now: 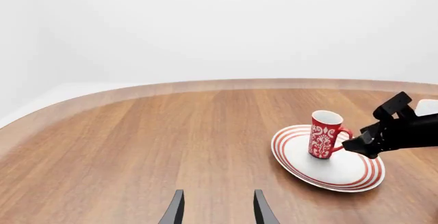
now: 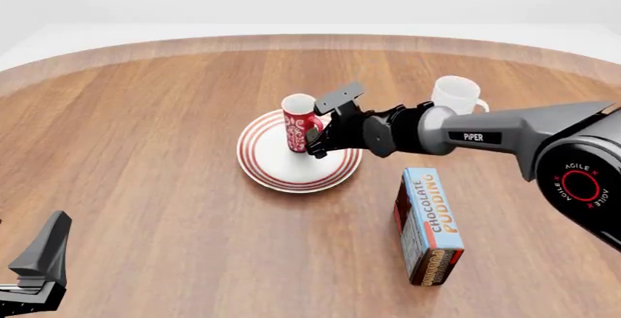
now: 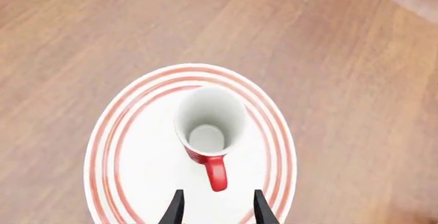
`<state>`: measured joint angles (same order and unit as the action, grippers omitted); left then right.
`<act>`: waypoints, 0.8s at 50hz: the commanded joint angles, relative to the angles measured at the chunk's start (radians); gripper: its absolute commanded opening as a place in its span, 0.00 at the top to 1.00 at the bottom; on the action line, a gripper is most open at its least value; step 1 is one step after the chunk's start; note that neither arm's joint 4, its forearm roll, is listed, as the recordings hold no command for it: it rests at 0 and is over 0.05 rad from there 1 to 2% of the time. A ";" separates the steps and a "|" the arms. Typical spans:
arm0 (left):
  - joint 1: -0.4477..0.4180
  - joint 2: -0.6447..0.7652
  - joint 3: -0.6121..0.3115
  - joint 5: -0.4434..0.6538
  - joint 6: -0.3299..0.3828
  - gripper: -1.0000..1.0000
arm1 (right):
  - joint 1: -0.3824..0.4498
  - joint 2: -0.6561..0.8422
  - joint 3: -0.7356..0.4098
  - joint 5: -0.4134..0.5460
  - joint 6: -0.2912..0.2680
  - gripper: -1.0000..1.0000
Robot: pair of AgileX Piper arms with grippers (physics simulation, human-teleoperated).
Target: Pick up the red mug and put it on the plate
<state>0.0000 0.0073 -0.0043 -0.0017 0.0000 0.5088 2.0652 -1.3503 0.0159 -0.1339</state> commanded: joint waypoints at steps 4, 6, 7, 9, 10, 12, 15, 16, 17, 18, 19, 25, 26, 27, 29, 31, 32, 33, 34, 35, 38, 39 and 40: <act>0.000 0.000 0.000 0.000 0.000 0.00 | -0.005 -0.016 0.018 -0.017 -0.012 0.00; 0.000 0.000 0.000 0.000 0.000 0.00 | -0.004 -0.019 0.021 -0.018 -0.014 0.00; 0.000 0.000 0.000 0.000 0.000 0.00 | -0.004 -0.020 0.021 -0.018 -0.014 0.00; 0.000 0.000 0.000 0.000 0.000 0.00 | -0.003 -0.022 0.022 -0.017 -0.012 0.00; 0.000 0.000 0.000 0.000 0.000 0.00 | -0.003 -0.024 0.024 -0.018 -0.012 0.00; 0.000 0.000 0.000 0.000 0.000 0.00 | -0.003 -0.026 0.028 -0.020 -0.012 0.00; 0.000 0.000 0.000 0.000 0.000 0.00 | 0.000 -0.036 0.039 -0.024 -0.009 0.00; 0.000 0.000 0.000 0.000 0.000 0.00 | 0.001 -0.039 0.043 -0.025 -0.008 0.00; 0.000 0.000 0.000 0.000 0.000 0.00 | 0.003 -0.045 0.049 -0.025 -0.007 0.00; 0.000 0.000 0.000 0.000 0.000 0.00 | 0.005 -0.051 0.054 -0.025 -0.005 0.00; 0.000 0.000 0.000 0.000 0.000 0.00 | 0.012 -0.062 0.062 -0.024 0.000 0.00; 0.000 0.000 0.000 0.000 0.000 0.00 | 0.024 -0.117 0.102 -0.025 0.003 0.00; 0.000 0.000 0.000 0.000 0.000 0.00 | 0.024 -0.124 0.107 -0.027 0.003 0.00; 0.000 0.000 0.000 0.000 0.000 0.00 | 0.024 -0.133 0.116 -0.028 0.002 0.00; 0.000 0.000 0.000 0.000 0.000 0.00 | 0.025 -0.138 0.122 -0.030 0.002 0.00; 0.000 0.000 0.000 0.000 0.000 0.00 | 0.023 -0.158 0.142 -0.033 0.004 0.00; 0.000 0.000 0.000 0.000 0.000 0.00 | 0.024 -0.165 0.147 -0.033 0.005 0.00; 0.000 0.000 0.000 0.000 0.000 0.00 | 0.025 -0.176 0.154 -0.032 0.006 0.00; 0.000 0.000 0.000 0.000 0.000 0.00 | 0.025 -0.184 0.160 -0.031 0.008 0.00; 0.000 0.000 0.000 0.000 0.000 0.00 | 0.027 -0.197 0.168 -0.030 0.011 0.00; 0.000 0.000 0.000 0.000 0.000 0.00 | 0.028 -0.224 0.188 -0.032 0.010 0.00; 0.000 0.000 0.000 0.000 0.000 0.00 | 0.027 -0.230 0.193 -0.034 0.009 0.00; 0.000 0.000 0.000 0.000 0.000 0.00 | 0.026 -0.237 0.199 -0.035 0.008 0.00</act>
<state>0.0000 0.0073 -0.0043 -0.0017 0.0000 0.5311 1.9018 -1.2088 -0.0139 -0.1290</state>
